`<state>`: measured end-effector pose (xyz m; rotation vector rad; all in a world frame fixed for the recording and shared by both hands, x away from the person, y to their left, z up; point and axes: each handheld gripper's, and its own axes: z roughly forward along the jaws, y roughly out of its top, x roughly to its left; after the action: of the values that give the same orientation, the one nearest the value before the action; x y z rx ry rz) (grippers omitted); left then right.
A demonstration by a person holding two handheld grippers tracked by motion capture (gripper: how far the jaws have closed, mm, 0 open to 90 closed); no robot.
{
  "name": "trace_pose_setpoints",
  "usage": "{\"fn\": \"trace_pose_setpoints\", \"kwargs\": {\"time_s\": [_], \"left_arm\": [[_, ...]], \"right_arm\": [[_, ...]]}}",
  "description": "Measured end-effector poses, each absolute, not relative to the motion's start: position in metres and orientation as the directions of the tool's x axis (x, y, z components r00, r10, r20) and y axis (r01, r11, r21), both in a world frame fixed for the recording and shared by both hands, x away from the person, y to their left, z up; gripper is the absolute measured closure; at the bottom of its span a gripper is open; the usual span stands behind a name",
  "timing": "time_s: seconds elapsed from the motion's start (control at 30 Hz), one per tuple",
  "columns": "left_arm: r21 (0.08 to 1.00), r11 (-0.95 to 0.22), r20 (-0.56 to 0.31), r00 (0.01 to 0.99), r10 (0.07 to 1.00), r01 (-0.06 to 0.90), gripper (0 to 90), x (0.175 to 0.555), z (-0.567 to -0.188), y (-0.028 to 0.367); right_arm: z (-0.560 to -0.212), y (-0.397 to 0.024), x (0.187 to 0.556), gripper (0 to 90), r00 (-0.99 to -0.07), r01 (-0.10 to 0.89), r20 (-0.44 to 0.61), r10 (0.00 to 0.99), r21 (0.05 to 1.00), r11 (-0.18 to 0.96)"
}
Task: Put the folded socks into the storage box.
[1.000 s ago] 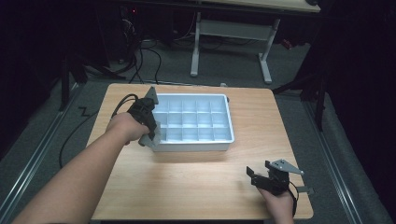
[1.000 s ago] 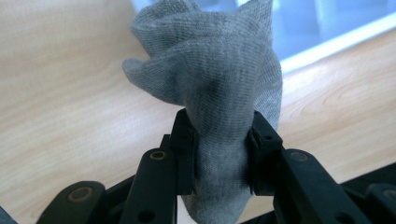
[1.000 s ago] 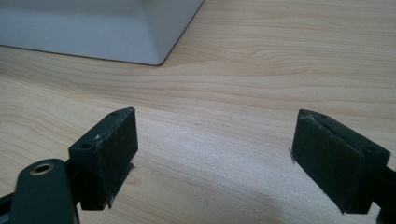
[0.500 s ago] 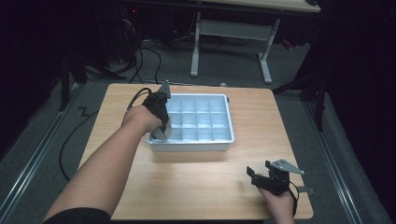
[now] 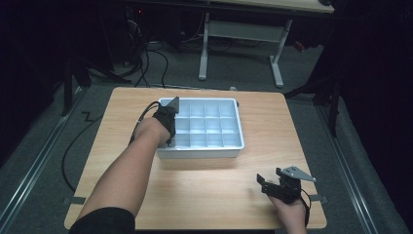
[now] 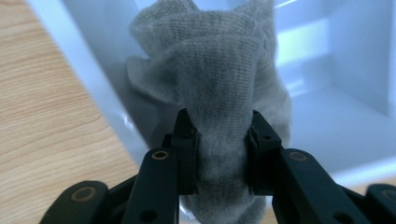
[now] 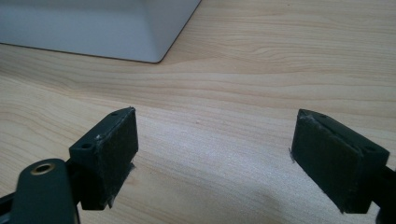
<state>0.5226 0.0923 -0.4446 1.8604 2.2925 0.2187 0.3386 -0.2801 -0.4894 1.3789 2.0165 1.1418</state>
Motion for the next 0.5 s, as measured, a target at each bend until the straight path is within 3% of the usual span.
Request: {"fn": "trace_pose_setpoints", "kwargs": {"time_s": [0.13,0.27,0.5], "left_arm": [[0.188,0.158,0.006,-0.162,0.987,0.969,71.2,0.522,-0.472,0.085],[0.191,0.139,0.035,-0.148,0.988,0.972,69.5,0.522,-0.475,0.082],[0.252,0.169,-0.037,-0.165,0.986,0.953,57.3,0.52,-0.448,0.088]], "right_arm": [[-0.49,-0.279,0.339,14.7,-0.409,0.546,0.085,0.908,0.821,0.169],[-0.49,-0.279,0.339,14.7,-0.409,0.547,0.087,0.908,0.82,0.168],[-0.49,-0.28,0.34,14.8,-0.412,0.545,0.09,0.907,0.822,0.166]]}}
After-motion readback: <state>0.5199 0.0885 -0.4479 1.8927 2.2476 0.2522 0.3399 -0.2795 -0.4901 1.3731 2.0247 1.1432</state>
